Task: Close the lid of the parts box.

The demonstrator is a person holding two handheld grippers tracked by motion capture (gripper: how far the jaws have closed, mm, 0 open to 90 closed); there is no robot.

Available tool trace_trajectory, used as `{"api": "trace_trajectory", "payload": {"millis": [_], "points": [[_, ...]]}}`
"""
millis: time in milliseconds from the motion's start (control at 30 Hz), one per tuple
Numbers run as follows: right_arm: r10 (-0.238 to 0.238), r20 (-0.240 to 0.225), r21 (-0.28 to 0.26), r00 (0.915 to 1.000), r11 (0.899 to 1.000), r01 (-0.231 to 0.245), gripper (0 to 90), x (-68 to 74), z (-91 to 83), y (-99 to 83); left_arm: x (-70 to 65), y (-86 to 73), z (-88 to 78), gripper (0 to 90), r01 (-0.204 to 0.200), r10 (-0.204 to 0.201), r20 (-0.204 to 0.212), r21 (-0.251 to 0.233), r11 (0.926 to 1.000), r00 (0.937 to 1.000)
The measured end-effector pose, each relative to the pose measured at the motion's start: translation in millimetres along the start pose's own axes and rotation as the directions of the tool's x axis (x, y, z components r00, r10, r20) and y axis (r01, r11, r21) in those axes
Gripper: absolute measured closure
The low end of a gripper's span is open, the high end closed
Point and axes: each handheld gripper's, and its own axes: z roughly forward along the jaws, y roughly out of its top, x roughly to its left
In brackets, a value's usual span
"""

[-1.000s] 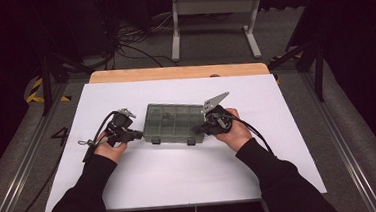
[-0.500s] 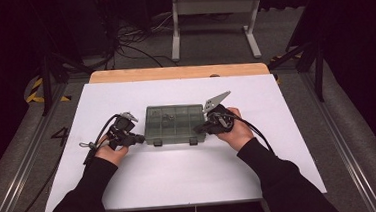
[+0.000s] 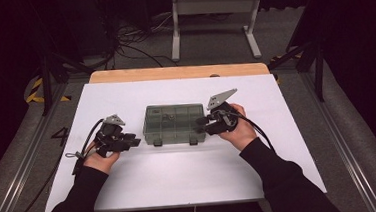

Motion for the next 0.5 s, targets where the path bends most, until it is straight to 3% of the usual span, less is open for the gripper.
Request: {"api": "trace_trajectory", "payload": {"millis": [67, 167, 300, 400, 433, 500], "points": [[0.009, 0.003, -0.039, 1.0000, 0.999, -0.008, 39.6, 1.5, -7.1, 1.1, -1.7, -6.7, -6.0, 52.7, 0.000, 0.000, -0.006, -0.036, 0.9993, 1.0000], [0.007, 0.034, -0.093, 0.9994, 0.996, -0.004, 24.5, 6.0, -19.1, 2.7, -5.1, -16.2, -12.3, 38.0, 0.006, -0.008, -0.015, -0.108, 0.9941, 0.9999], [-0.006, 0.097, -0.123, 0.9953, 0.992, 0.018, 11.6, 12.7, -36.4, 2.2, -9.5, -29.5, -18.6, 28.4, -0.032, 0.028, -0.025, -0.178, 0.9836, 0.9993], [0.002, 0.120, -0.169, 0.9928, 0.985, 0.018, 6.2, 16.5, -47.9, -3.3, -11.9, -36.9, -21.6, 22.9, -0.014, 0.015, 0.002, -0.216, 0.9763, 0.9999], [-0.005, 0.147, -0.195, 0.9892, 0.980, 0.034, 3.1, 19.9, -55.2, -8.0, -12.5, -39.4, -22.9, 20.0, -0.015, 0.017, 0.006, -0.233, 0.9723, 0.9998], [-0.007, 0.156, -0.211, 0.9877, 0.977, 0.041, 2.4, 21.4, -58.6, -11.0, -14.0, -44.0, -25.9, 19.3, -0.018, 0.020, 0.006, -0.269, 0.9630, 0.9998]]}}
